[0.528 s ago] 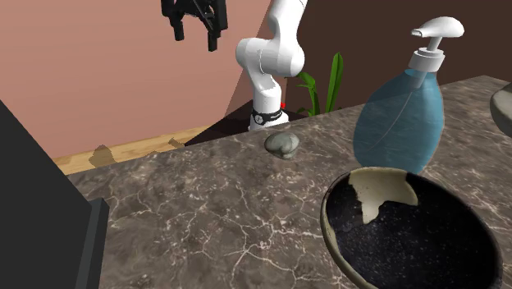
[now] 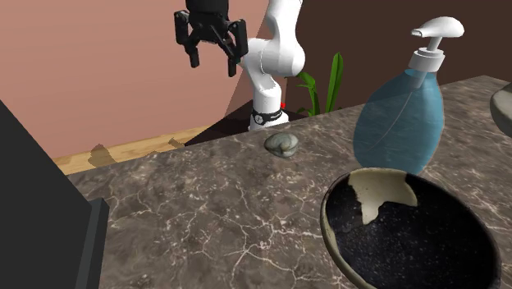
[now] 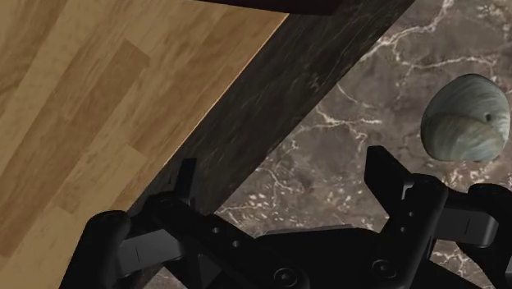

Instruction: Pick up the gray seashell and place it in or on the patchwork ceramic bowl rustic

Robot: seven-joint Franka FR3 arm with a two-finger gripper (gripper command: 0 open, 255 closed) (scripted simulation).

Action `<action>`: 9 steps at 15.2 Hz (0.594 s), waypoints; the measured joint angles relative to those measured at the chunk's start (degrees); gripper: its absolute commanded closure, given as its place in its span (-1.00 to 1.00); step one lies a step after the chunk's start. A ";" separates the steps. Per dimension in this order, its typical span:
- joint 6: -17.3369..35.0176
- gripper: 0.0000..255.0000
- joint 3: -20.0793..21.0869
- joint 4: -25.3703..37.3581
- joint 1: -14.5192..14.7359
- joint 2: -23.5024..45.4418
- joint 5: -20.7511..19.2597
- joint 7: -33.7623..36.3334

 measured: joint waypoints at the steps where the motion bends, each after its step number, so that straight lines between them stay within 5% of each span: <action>1: 0.90 -1.00 0.57 -0.26 0.61 0.87 0.85 0.28; 9: 7.95 -1.00 5.76 0.66 5.47 10.05 7.41 2.69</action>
